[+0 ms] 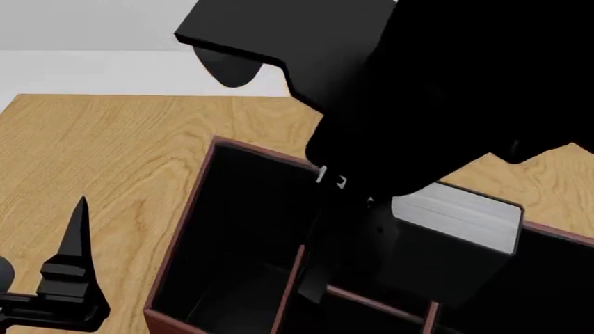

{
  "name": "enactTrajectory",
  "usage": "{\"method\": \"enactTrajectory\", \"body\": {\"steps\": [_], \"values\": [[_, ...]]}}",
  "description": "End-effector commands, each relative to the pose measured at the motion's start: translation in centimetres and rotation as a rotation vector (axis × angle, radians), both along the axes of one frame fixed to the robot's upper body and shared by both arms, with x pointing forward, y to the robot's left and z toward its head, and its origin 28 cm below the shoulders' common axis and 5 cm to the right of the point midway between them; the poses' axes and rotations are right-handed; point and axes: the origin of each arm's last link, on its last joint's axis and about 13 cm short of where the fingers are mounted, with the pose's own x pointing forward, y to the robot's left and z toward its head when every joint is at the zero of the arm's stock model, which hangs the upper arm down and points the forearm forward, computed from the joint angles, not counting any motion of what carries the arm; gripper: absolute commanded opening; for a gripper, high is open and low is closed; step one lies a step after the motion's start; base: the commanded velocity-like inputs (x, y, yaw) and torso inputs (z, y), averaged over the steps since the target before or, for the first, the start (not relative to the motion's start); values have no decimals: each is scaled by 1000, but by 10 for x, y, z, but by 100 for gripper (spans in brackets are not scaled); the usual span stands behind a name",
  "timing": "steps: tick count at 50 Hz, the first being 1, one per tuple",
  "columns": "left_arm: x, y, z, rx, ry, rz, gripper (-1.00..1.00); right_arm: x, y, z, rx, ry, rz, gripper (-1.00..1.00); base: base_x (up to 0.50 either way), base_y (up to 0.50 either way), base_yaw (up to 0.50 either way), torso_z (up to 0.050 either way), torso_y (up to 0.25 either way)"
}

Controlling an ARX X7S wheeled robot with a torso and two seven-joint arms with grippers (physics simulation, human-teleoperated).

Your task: Pick up the book and place it in the front compartment of the caddy.

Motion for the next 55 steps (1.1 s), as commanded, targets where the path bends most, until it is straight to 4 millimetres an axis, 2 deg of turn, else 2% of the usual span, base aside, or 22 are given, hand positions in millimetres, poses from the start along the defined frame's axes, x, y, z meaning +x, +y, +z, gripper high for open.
{"method": "enactTrajectory", "body": {"steps": [1, 21, 30, 55], "values": [[0, 1, -2, -4, 3, 3, 100, 19, 3, 6, -52, -39, -28, -100, 0, 0, 0, 0, 0], [0, 3, -3, -5, 4, 14, 100, 47, 10, -6, -79, -28, -25, -100, 0, 0, 0, 1, 1], [2, 4, -2, -3, 3, 16, 100, 54, 15, 0, -56, -48, -11, -100, 0, 0, 0, 0, 1], [0, 6, -3, -6, 3, 24, 100, 67, 23, -10, -30, -44, -4, -100, 0, 0, 0, 0, 1]]}}
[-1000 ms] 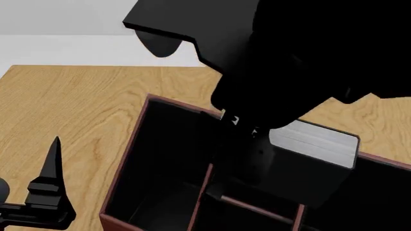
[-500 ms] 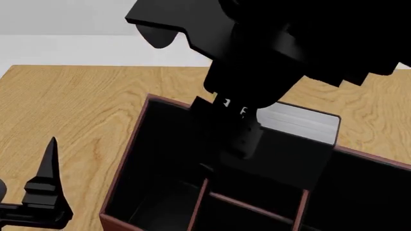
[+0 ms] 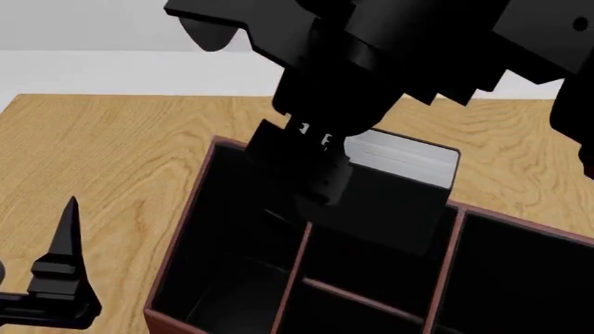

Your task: Pick up the book and place it in the front compartment of the caddy.

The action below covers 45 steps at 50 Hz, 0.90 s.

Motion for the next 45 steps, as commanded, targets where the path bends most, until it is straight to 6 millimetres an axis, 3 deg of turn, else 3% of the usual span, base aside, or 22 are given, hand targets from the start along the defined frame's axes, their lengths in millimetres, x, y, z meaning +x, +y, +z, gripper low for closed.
{"method": "enactTrajectory", "body": {"steps": [1, 45], "values": [[-1, 1, -1, -2, 2, 5, 100, 6, 0, -1, -3, -52, -10, -100, 0, 0, 0, 0, 0], [-2, 2, -2, 0, 5, 10, 100, 18, -16, -42, -21, -35, -88, -100, 0, 0, 0, 0, 1]]}}
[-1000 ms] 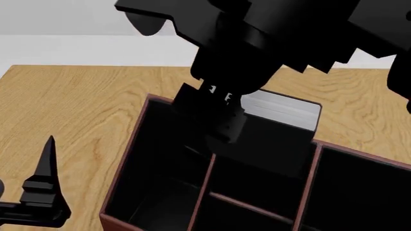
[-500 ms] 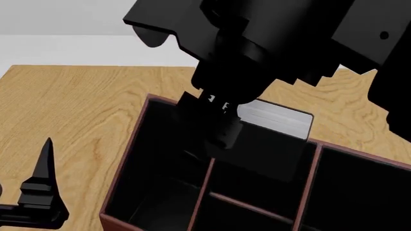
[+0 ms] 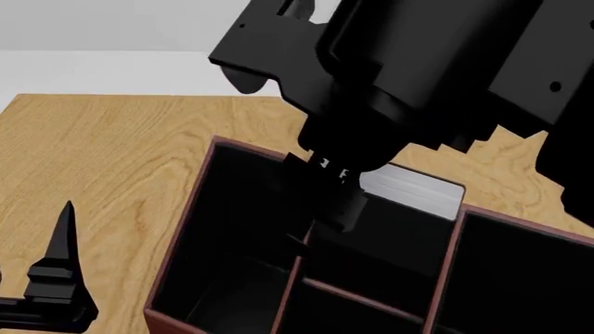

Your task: Pick up the book and place it in the front compartment of the caddy.

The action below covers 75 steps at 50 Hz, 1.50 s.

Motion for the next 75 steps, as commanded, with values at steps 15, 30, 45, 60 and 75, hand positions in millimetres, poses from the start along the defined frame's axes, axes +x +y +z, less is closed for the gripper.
{"method": "enactTrajectory", "body": {"steps": [15, 30, 45, 60, 75], "values": [[2, -2, 1, 7, 2, -8, 100, 16, -11, 0, -25, -86, -38, -100, 0, 0, 0, 0, 1], [4, -2, -2, 8, 11, -7, 100, 31, -13, -9, -17, -101, -48, -100, 0, 0, 0, 1, 1], [2, 0, -3, 6, 10, 0, 100, 38, -7, -24, -7, -96, -38, -100, 0, 0, 0, 0, 1], [1, 1, -3, 5, 8, 7, 100, 46, -5, -41, -6, -75, -58, -100, 0, 0, 0, 1, 1], [1, 2, -4, 3, 8, 8, 100, 52, -6, -47, -21, -78, -93, 100, 0, 0, 0, 0, 1]]}}
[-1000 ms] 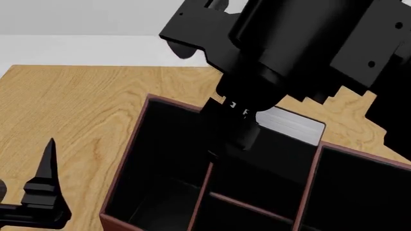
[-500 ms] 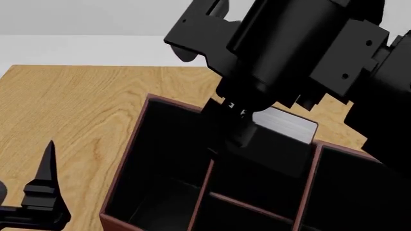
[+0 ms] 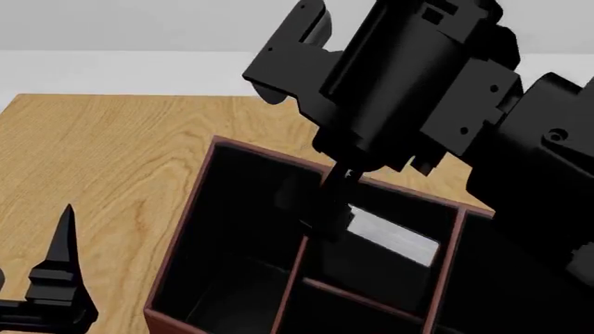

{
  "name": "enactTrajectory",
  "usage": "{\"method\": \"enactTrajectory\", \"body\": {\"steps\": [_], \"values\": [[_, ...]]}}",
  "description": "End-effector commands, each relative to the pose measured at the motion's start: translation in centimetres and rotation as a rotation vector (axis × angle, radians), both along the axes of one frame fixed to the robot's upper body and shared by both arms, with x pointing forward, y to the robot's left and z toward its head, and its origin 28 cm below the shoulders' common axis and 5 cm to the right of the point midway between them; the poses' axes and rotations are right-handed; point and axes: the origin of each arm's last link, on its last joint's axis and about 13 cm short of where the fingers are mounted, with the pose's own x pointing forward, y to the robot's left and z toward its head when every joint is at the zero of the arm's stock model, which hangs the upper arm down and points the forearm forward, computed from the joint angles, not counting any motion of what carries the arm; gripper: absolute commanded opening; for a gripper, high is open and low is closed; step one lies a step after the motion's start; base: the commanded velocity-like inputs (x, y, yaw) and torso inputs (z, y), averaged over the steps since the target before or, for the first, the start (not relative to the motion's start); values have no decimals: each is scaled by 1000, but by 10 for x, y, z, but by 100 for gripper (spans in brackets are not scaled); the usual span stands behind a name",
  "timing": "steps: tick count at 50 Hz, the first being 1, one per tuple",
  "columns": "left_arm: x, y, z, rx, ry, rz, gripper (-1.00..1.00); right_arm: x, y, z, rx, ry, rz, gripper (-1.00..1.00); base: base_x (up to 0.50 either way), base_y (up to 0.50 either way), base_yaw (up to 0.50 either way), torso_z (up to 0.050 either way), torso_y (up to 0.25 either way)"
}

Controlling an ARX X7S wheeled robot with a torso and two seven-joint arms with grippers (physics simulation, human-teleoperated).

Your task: Pick up the book and place it in the front compartment of the caddy.

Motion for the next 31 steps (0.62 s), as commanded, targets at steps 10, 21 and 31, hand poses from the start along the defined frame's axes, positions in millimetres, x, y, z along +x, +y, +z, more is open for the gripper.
{"method": "enactTrajectory", "body": {"steps": [10, 21, 31], "values": [[0, 0, 0, -3, -2, -1, 100, -6, 0, 13, -20, -63, -4, 100, 0, 0, 0, 0, 1], [0, 1, 3, -4, -7, -4, 100, -67, 5, 43, 47, -177, 48, 100, 0, 0, 0, 0, 0], [-1, -1, 5, 0, -14, -10, 100, -135, -6, 46, 160, -339, 49, 100, 0, 0, 0, 0, 0]]}}
